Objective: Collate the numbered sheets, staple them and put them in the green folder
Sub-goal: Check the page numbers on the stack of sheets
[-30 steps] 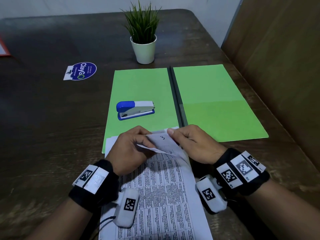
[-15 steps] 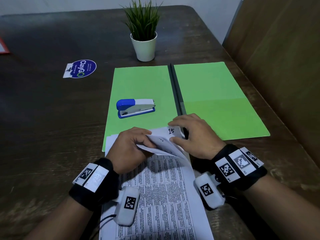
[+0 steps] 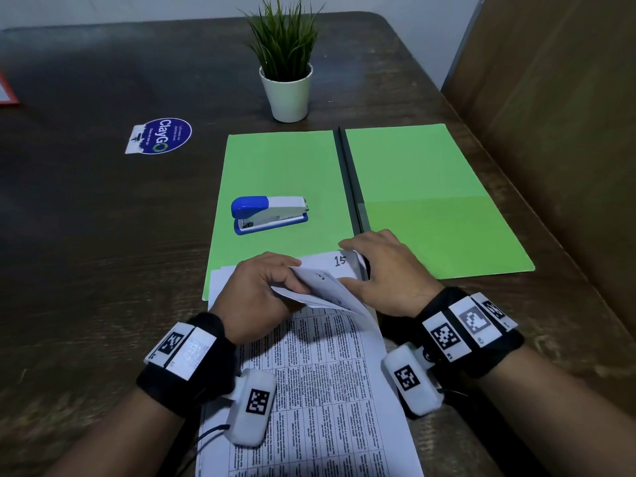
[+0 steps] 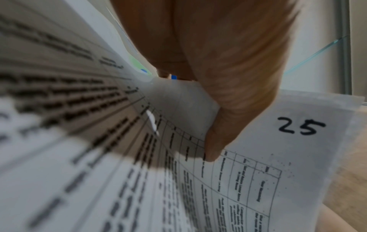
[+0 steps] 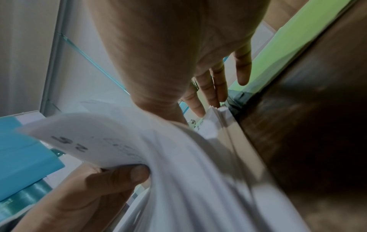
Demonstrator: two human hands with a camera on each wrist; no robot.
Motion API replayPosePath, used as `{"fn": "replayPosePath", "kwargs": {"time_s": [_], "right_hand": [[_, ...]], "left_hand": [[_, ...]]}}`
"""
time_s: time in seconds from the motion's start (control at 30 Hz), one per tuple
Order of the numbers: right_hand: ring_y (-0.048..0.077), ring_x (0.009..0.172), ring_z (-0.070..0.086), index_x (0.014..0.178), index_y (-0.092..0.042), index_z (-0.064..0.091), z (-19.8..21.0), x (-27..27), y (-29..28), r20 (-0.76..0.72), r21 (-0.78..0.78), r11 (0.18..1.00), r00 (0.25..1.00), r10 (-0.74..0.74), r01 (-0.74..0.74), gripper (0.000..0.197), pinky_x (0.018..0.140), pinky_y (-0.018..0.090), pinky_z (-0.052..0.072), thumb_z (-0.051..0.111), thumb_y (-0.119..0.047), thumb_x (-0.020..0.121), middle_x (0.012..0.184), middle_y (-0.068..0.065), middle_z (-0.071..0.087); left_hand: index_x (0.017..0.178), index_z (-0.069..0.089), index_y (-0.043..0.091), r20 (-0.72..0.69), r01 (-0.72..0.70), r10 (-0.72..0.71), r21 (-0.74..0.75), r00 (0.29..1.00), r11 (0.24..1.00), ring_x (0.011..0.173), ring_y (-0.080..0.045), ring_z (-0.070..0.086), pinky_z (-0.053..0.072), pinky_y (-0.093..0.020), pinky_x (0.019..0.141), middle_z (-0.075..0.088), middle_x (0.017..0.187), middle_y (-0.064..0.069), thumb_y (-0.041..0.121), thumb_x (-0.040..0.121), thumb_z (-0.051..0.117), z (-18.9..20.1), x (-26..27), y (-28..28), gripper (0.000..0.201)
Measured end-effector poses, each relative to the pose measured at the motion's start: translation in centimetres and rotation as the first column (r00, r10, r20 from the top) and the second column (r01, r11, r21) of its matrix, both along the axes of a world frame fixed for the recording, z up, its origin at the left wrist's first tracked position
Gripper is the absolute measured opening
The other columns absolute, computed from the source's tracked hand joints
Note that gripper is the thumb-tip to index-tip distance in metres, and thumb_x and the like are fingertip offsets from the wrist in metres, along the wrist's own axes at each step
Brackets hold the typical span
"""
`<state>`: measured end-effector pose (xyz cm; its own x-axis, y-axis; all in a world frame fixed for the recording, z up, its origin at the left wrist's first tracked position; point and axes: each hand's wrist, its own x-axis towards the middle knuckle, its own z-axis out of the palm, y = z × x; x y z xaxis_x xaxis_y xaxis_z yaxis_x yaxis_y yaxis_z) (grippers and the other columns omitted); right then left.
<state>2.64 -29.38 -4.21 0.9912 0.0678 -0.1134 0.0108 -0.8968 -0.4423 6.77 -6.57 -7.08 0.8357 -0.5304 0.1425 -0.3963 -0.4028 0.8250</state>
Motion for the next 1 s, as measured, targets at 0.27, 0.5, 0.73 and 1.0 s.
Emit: {"fn": "replayPosePath", "kwargs": {"time_s": [0.27,0.5,0.73,1.0], "right_hand": [[0.014,0.123,0.04,0.132,-0.027,0.054,0.0,-0.1,0.0,0.034,0.039,0.999,0.999,-0.011,0.009,0.054,0.104,0.039,0.037,0.068,-0.046,0.084,0.133,-0.008,0.054],[0.01,0.099,0.048,0.1,-0.024,0.065,-0.2,-0.1,0.2,0.184,0.168,0.986,0.982,-0.029,-0.002,0.019,0.084,0.029,0.04,0.073,-0.03,0.083,0.101,-0.009,0.061],[0.003,0.064,0.059,0.071,-0.021,0.07,0.0,-0.6,0.6,0.095,0.374,0.927,0.995,-0.022,-0.016,0.015,0.061,0.02,0.044,0.073,-0.021,0.085,0.071,-0.01,0.067],[0.015,0.058,0.059,0.073,-0.016,0.067,0.2,-0.8,0.6,-0.078,0.573,0.818,0.99,0.117,-0.052,0.018,0.059,0.03,0.048,0.066,-0.017,0.092,0.073,0.003,0.069]], "left_hand": [[0.073,0.079,0.034,-0.007,0.005,-0.005,-0.006,1.0,1.0,0.106,-0.002,0.063,0.049,-0.019,0.089,0.073,0.089,0.017,-0.005,0.064,0.085,0.1,0.0,-0.1,0.04],[0.077,0.079,0.032,-0.004,0.012,-0.012,-0.015,1.0,1.0,0.117,0.004,0.057,0.044,-0.027,0.103,0.074,0.09,0.017,0.012,0.064,0.088,0.1,0.1,-0.1,0.026],[0.066,0.076,0.037,-0.04,0.021,-0.022,-0.022,0.999,1.0,0.107,0.0,0.064,0.032,-0.028,0.112,0.073,0.093,0.014,0.017,0.065,0.085,0.4,-0.1,-0.3,0.022],[0.078,0.075,0.027,0.002,0.066,-0.066,0.015,0.998,0.998,0.116,0.002,0.059,0.032,-0.018,0.109,0.071,0.101,0.024,0.038,0.063,0.076,0.3,-0.2,-0.1,0.018]]}}
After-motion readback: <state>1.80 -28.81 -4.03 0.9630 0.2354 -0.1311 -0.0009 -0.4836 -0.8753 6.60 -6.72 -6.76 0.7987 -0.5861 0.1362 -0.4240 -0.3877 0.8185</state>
